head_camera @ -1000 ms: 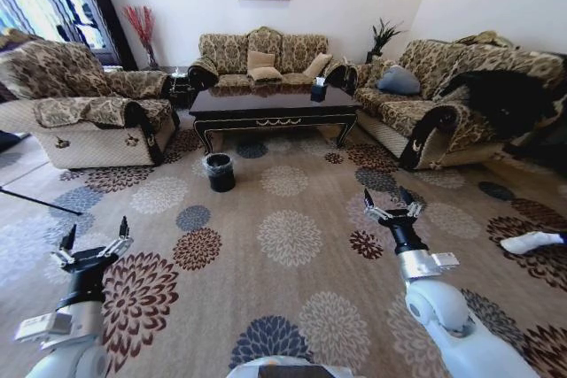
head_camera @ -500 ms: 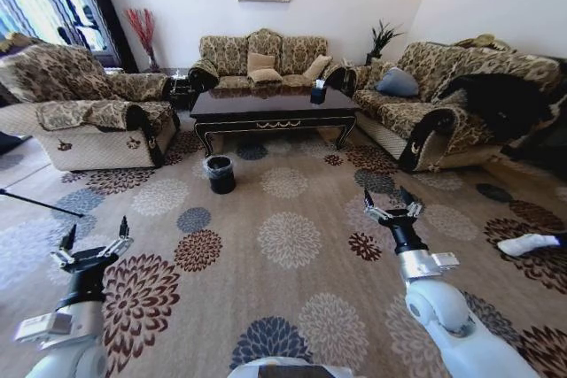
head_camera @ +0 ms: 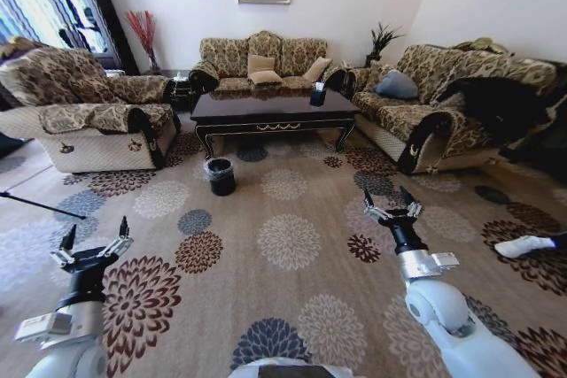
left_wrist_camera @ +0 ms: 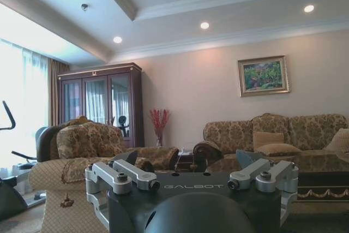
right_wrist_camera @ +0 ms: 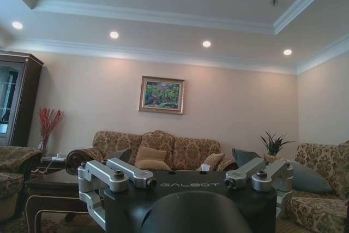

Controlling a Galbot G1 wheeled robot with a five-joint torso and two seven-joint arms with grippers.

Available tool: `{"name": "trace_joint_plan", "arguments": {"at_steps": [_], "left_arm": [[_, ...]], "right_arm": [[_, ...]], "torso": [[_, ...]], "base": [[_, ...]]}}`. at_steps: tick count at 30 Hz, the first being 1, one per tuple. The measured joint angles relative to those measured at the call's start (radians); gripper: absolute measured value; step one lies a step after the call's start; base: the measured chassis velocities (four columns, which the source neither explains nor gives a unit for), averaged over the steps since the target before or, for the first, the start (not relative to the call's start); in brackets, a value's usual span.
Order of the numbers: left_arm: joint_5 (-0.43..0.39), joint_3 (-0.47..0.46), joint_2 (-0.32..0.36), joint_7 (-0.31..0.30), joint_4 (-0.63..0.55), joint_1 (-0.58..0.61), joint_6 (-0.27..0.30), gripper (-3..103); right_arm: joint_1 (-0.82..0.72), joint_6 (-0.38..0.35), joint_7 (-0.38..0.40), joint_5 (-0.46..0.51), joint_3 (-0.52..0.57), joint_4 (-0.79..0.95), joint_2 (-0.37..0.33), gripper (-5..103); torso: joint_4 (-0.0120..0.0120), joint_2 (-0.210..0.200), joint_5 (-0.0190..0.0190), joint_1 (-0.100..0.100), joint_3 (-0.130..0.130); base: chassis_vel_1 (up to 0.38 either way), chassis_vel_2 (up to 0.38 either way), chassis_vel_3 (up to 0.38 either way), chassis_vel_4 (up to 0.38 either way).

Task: Move to the front of the table and pick up the trash from the floor, then place it into the trash bin.

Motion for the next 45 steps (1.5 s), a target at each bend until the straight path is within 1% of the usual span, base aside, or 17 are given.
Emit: {"name": "trace_joint_plan", "arguments": {"at_steps": [2,10,12,16,18,20,22,24,27,32,34,36,45], "left_arm": [[0.0,0.0,0.0,0.0,0.0,0.0,0.0,100],[0.0,0.0,0.0,0.0,0.0,0.0,0.0,100],[0.0,0.0,0.0,0.0,0.0,0.0,0.0,100],[0.0,0.0,0.0,0.0,0.0,0.0,0.0,100],[0.0,0.0,0.0,0.0,0.0,0.0,0.0,100],[0.0,0.0,0.0,0.0,0.0,0.0,0.0,100],[0.0,0.0,0.0,0.0,0.0,0.0,0.0,100],[0.0,0.0,0.0,0.0,0.0,0.0,0.0,100],[0.0,0.0,0.0,0.0,0.0,0.0,0.0,100],[0.0,0.0,0.0,0.0,0.0,0.0,0.0,100],[0.0,0.0,0.0,0.0,0.0,0.0,0.0,100],[0.0,0.0,0.0,0.0,0.0,0.0,0.0,100],[0.0,0.0,0.0,0.0,0.0,0.0,0.0,100]], "right_arm": [[0.0,0.0,0.0,0.0,0.0,0.0,0.0,100],[0.0,0.0,0.0,0.0,0.0,0.0,0.0,100],[0.0,0.0,0.0,0.0,0.0,0.0,0.0,100],[0.0,0.0,0.0,0.0,0.0,0.0,0.0,100],[0.0,0.0,0.0,0.0,0.0,0.0,0.0,100],[0.0,0.0,0.0,0.0,0.0,0.0,0.0,100],[0.0,0.0,0.0,0.0,0.0,0.0,0.0,100],[0.0,0.0,0.0,0.0,0.0,0.0,0.0,100],[0.0,0.0,0.0,0.0,0.0,0.0,0.0,100],[0.0,0.0,0.0,0.0,0.0,0.0,0.0,100],[0.0,0.0,0.0,0.0,0.0,0.0,0.0,100],[0.0,0.0,0.0,0.0,0.0,0.0,0.0,100],[0.0,0.0,0.0,0.0,0.0,0.0,0.0,100]], "torso": [[0.0,0.003,0.0,0.001,0.002],[0.0,0.043,0.0,0.017,0.026],[-0.0001,0.046,0.0,0.018,0.028],[0.0,0.07,0.0,0.029,0.041],[0.0,0.072,0.0,0.029,0.042],[0.0,0.086,0.0,0.036,0.05],[0.0,0.087,0.0,0.037,0.05],[0.0,0.104,0.0,0.044,0.059],[0.0,0.112,0.0,0.048,0.064],[0.0,0.141,0.0,0.059,0.081],[0.0,0.143,0.0,0.06,0.083],[0.0,0.158,0.0,0.067,0.091],[-0.0001,0.197,0.0,0.084,0.113]], "base": [[0.0,0.0,0.0,0.0],[0.0,0.0,0.0,0.0],[0.0,0.0,0.0,0.0],[0.0,0.0,0.0,0.0],[0.0,0.0,0.0,0.0],[0.0,0.0,0.0,0.0],[0.0,0.0,0.0,0.0],[0.0,0.0,0.0,0.0],[0.0,0.0,0.0,0.0],[0.0,0.0,0.0,0.0],[0.0,0.0,0.0,0.0],[0.0,0.0,0.0,0.0],[0.0,0.0,0.0,0.0]]}}
